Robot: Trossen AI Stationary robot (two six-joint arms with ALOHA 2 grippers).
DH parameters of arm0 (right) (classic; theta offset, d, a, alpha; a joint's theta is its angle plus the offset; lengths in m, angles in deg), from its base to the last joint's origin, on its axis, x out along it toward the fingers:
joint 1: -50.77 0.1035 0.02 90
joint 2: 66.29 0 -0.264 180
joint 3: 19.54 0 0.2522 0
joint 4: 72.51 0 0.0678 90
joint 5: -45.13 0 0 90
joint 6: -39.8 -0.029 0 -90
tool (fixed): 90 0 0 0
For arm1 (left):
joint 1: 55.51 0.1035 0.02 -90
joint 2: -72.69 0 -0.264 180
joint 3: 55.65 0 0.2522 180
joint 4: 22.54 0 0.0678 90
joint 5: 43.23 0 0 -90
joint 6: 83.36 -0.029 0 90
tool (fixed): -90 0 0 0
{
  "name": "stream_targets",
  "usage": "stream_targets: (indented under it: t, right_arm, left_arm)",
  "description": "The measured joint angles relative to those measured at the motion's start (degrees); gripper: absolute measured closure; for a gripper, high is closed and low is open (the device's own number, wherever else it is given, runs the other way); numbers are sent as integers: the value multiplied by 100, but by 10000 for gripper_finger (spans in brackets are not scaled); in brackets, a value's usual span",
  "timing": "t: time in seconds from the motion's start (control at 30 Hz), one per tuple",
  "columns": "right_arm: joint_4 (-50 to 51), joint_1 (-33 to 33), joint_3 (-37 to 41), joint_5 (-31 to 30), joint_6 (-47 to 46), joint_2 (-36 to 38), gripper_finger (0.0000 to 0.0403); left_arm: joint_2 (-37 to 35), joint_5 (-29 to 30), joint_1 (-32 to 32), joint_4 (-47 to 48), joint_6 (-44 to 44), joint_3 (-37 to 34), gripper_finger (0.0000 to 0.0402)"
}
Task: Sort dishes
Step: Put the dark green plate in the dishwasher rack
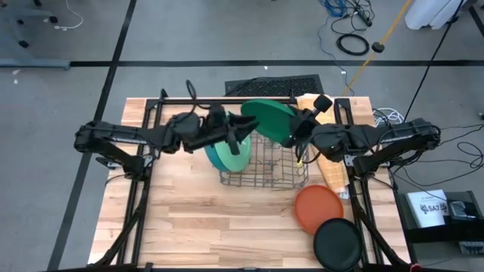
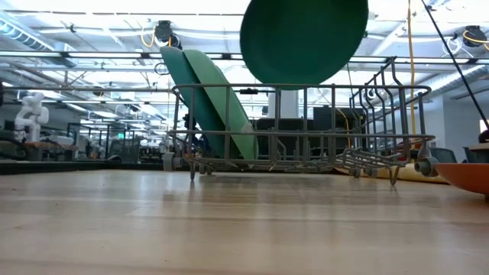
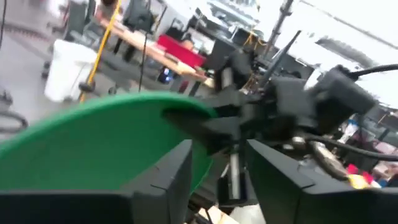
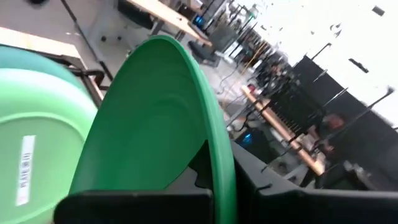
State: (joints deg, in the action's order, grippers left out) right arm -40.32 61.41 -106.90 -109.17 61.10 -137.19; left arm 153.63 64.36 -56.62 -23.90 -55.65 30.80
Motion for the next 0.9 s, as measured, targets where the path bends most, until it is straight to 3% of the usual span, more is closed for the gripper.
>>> stream_targets:
  t: [0.17, 0.27, 0.37, 0.9]
  right_arm:
    - [-619, 168, 0, -666, 1154, -52, 396]
    - [-1070, 306, -2, -635, 1657, -50, 396]
    - [-1415, 441, -2, -619, 2219, -54, 396]
    - [-1720, 956, -3, -656, 3218, -82, 396]
  left_arm:
    - [-2, -182, 168, 151, 926, -7, 257]
    - [5, -246, 183, 177, 1354, -7, 258]
    - [7, 51, 195, 105, 1405, -7, 253]
    - [7, 468, 185, 10, 2537, -7, 150]
